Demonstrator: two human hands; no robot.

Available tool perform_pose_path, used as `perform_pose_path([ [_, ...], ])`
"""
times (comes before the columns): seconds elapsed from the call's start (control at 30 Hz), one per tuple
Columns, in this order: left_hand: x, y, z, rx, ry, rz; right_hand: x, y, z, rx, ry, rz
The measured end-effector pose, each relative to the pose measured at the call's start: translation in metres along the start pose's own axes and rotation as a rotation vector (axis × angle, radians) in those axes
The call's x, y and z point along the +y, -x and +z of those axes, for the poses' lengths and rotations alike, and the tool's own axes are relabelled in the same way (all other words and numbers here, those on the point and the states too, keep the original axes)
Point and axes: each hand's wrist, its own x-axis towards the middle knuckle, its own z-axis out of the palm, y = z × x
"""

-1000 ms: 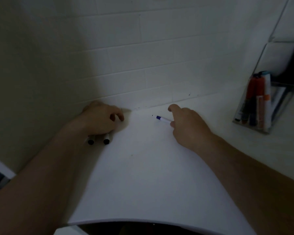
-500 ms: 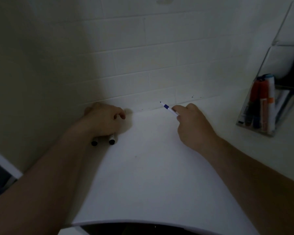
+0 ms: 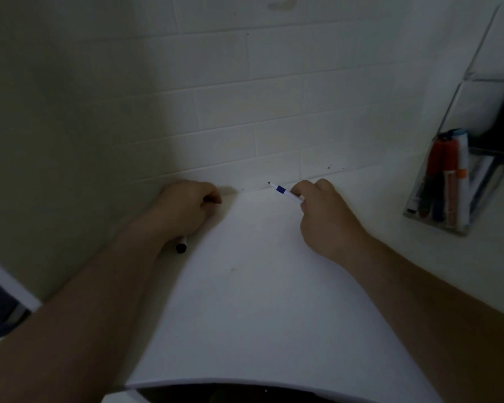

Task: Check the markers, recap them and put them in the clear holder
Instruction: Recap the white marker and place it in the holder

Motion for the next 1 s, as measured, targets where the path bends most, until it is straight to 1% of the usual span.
perform_pose_path([
  [0.13,0.039,0.007,0.003,0.119,0.435,0.034,0.000,-0.001,-0.001,0.019,-0.069,-0.004],
  [0.2,0.056,0.009,0.007,0.157,0.567,0.048,-0.002,-0.001,-0.003,0.001,-0.124,0.010],
  [0.3,0.069,0.010,0.010,0.220,0.604,0.079,-0.005,0.000,-0.004,0.037,-0.169,0.003],
  [0.4,0.068,0.011,0.009,0.257,0.606,0.055,-0.005,-0.001,-0.003,0.103,-0.150,0.012],
  [0.5,0.064,0.011,0.009,0.264,0.615,0.014,-0.005,-0.001,-0.004,0.148,-0.144,0.053],
  [0.6,0.065,0.014,0.008,0.270,0.676,-0.002,-0.003,-0.001,-0.006,0.143,-0.180,0.087],
  [0.73,0.069,0.020,0.006,0.213,0.704,0.028,-0.005,-0.001,-0.006,0.138,-0.203,0.087],
  [0.8,0.070,0.017,0.010,0.192,0.826,-0.013,-0.005,0.000,-0.006,0.133,-0.204,0.081],
  [0.9,0.073,0.011,0.014,0.165,1.095,-0.120,-0.006,0.000,-0.007,0.134,-0.224,0.065],
  [1.0,0.073,0.008,0.018,0.126,1.196,-0.147,-0.007,0.000,-0.006,0.163,-0.243,0.043],
])
